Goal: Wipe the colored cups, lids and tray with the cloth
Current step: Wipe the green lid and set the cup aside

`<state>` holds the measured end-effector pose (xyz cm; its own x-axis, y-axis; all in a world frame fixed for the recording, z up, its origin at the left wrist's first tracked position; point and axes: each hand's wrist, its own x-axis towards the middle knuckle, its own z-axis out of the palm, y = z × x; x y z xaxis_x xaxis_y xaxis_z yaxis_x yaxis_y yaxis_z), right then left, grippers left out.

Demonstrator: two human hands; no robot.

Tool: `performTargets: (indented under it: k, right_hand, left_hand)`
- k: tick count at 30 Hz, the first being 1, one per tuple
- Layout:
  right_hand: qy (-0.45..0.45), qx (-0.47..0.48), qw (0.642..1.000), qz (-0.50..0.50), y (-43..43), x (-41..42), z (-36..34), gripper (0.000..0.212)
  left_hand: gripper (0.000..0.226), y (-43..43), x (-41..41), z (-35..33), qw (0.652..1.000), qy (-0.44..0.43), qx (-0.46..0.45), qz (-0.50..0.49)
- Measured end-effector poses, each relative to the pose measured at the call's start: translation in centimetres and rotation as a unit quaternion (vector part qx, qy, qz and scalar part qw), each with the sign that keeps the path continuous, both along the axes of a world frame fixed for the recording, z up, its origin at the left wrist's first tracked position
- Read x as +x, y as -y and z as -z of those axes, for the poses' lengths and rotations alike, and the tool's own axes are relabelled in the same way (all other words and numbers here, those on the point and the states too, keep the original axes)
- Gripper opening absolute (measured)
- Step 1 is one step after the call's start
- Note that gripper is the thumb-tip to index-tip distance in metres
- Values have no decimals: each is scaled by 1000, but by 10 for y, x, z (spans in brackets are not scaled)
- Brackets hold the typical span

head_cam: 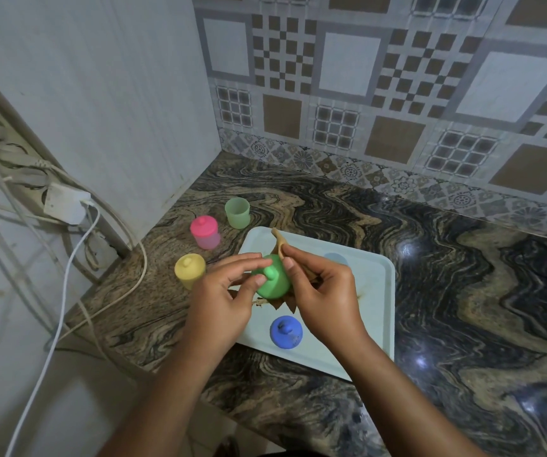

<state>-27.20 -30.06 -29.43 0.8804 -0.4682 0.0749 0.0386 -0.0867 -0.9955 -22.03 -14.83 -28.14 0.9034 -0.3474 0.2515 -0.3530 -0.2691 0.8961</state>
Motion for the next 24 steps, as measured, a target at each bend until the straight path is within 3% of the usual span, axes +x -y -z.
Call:
performTargets:
  k: [3, 8, 11, 13, 15, 24]
  right_hand:
    - [-2, 3, 1000, -3, 1, 1, 2, 26]
    - [13, -16, 1000, -12, 2, 5, 13, 29]
    - [60, -152, 987, 10, 5, 18, 21, 31]
    - [109, -292, 950, 33, 11, 37, 31, 31]
    - [116, -372, 920, 38, 20, 64, 38, 30]
    - [36, -503, 862, -47, 40, 176, 58, 52]
  left_hand:
    - [26, -3, 2, 3, 998, 52, 47, 1]
    - [16, -11, 8, 11, 995, 64, 68, -16]
    - [14, -15, 26, 13, 991, 79, 95, -46]
    - [14, -15, 49, 11, 985, 91, 118, -85]
    - [14, -12, 75, 5, 979, 103, 134, -114]
    - [19, 17, 177, 21, 945, 114, 256, -166]
